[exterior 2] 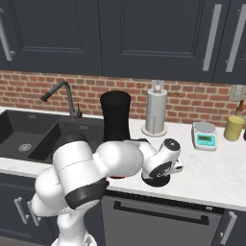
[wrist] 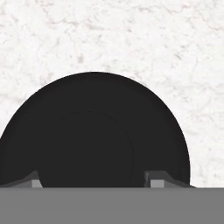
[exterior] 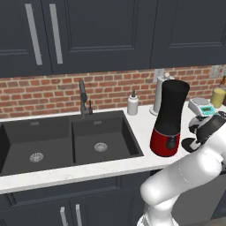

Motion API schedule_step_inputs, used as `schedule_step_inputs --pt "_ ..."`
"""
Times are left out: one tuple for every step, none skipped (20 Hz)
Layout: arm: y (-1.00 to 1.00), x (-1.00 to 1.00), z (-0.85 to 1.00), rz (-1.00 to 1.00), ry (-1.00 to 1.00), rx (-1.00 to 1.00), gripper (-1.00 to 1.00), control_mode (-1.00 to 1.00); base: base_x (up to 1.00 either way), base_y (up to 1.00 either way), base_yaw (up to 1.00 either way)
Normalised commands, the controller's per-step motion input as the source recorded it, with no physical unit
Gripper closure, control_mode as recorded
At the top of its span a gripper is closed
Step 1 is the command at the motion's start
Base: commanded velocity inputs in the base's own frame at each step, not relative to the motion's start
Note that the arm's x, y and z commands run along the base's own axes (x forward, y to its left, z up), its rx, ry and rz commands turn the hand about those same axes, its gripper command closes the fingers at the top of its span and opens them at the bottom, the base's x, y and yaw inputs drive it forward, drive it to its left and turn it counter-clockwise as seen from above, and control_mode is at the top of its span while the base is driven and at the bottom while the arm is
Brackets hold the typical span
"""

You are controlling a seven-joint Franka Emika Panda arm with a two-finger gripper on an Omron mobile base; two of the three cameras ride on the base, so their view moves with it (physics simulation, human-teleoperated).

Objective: Close the lid blender by securely placing the lid on top.

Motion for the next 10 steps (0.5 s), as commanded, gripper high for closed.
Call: schedule_step_inputs --pt "0.04 0.0 -0.01 0.0 -0.04 0.0 1.0 -1.0 0.0 0.0 0.0" --pt "0.03 0.0 -0.01 0.0 -0.04 0.0 1.0 -1.0 0.0 0.0 0.0" --pt "0.01 0.0 -0.01 0.0 -0.04 0.0 1.0 -1.0 0.0 0.0 0.0" --pt "0.01 0.0 -0.01 0.0 -0.03 0.0 1.0 -1.0 0.0 0.0 0.0" --pt "0.0 0.0 -0.01 0.0 -0.01 0.0 1.0 -1.0 0.0 0.0 0.0" --pt "0.0 0.0 0.0 0.0 0.0 0.0 1.0 -1.0 0.0 0.0 0.0" --pt "0.0 0.0 0.0 0.0 0.0 0.0 1.0 -1.0 0.0 0.0 0.0" --pt "0.0 0.0 0.0 0.0 0.0 0.0 1.0 -1.0 0.0 0.0 0.0" --pt "0.0 -0.01 0.04 0.0 0.0 0.0 1.0 -1.0 0.0 0.0 0.0" --pt "0.0 -0.04 0.14 0.0 0.0 0.0 1.0 -1.0 0.0 0.0 0.0"
